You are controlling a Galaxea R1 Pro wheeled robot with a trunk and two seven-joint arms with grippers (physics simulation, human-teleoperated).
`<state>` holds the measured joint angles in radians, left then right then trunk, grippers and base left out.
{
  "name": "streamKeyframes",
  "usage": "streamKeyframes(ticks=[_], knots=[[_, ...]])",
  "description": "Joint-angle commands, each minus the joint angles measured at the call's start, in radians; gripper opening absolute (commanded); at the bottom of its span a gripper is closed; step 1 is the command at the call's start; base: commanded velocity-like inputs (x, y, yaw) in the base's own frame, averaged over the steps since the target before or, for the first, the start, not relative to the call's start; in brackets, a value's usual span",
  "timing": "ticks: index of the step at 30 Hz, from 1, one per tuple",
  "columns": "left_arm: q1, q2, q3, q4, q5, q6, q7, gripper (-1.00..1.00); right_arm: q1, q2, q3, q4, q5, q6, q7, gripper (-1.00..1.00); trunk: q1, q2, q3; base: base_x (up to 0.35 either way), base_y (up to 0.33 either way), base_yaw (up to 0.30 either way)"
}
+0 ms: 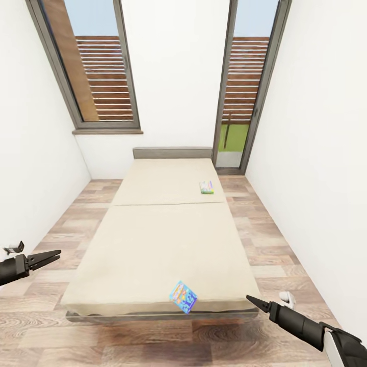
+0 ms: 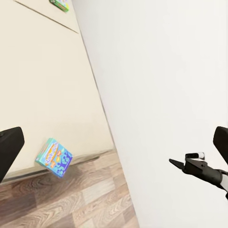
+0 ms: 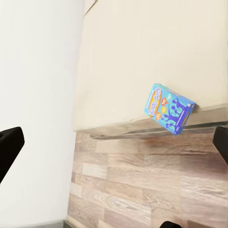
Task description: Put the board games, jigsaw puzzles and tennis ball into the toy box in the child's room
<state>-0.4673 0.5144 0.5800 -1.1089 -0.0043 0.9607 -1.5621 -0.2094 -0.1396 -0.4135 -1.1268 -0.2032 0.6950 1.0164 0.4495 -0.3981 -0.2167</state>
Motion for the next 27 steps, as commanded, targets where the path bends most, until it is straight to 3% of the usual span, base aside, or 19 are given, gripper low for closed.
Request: streamKeyframes(ticks=[1, 27], knots=[[-0.001, 0.000, 0.000, 0.000, -0.001, 0.011, -0.004, 1.00, -0.001, 0.000, -0.001, 0.000, -0.004, 0.006, 0.001, 1.00, 0.001, -0.002, 0.000, -0.028, 0.000, -0.070], [-0.001, 0.007, 0.004, 0.000, 0.006, 0.019, -0.006, 1.00, -0.001, 0.002, 0.001, 0.016, -0.002, 0.000, -0.016, 1.00, 0.001, -0.002, 0.043, -0.004, 0.000, -0.063]])
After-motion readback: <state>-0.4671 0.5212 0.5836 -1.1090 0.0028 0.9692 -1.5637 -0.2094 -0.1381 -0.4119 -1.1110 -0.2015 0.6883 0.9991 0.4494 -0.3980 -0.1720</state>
